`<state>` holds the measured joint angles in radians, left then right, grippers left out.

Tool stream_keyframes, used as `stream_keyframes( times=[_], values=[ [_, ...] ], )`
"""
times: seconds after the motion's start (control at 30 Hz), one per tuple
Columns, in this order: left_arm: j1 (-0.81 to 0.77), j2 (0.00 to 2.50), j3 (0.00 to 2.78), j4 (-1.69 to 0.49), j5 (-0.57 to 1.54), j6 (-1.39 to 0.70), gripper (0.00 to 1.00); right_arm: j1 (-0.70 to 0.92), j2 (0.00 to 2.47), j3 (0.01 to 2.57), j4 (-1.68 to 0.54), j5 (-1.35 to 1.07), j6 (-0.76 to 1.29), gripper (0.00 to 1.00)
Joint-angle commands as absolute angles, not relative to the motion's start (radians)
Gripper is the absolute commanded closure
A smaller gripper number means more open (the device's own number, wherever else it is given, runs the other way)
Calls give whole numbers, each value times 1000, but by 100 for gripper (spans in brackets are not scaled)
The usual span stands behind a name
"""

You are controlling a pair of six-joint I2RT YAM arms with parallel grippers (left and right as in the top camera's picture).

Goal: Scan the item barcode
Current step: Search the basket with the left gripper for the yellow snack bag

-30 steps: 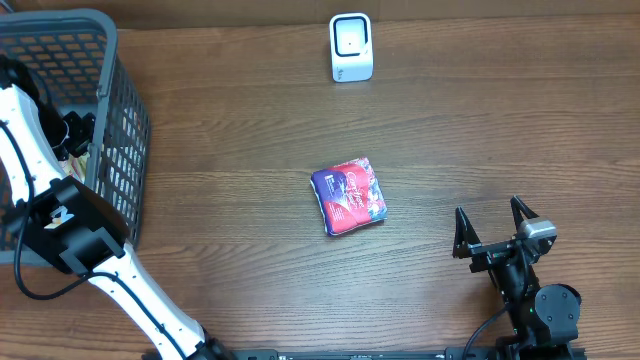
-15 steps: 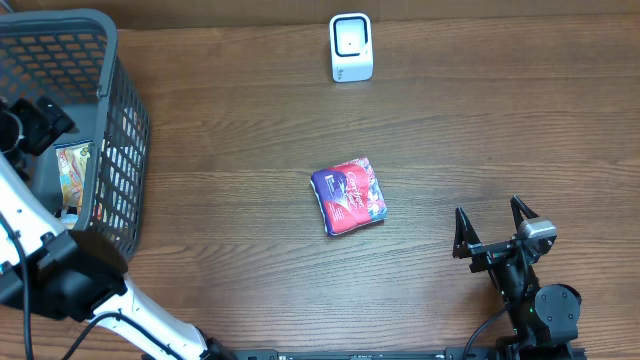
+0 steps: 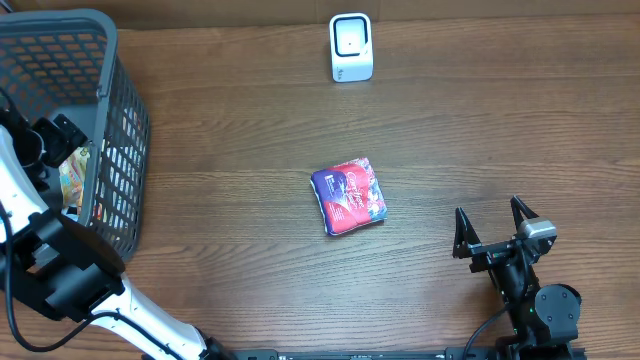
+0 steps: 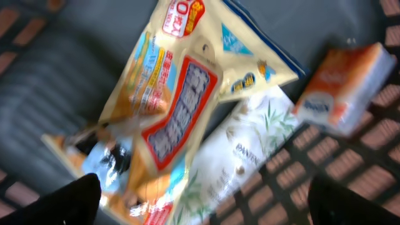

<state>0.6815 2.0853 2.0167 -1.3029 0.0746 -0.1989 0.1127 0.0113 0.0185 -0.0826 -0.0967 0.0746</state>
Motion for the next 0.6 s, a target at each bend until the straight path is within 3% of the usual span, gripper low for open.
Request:
stream_keyframes(
  times=[0.0, 0.27, 0.57],
  values=[
    [677, 2093, 1927, -1236, 70, -160, 4, 116, 3, 8, -77, -90, 71, 0],
    [674, 2093, 1732, -1007, 71, -103, 4, 116, 3, 8, -77, -90, 71, 0],
    [673, 2093, 1535, -815, 70, -99, 14, 116, 3, 8, -77, -90, 71, 0]
  ],
)
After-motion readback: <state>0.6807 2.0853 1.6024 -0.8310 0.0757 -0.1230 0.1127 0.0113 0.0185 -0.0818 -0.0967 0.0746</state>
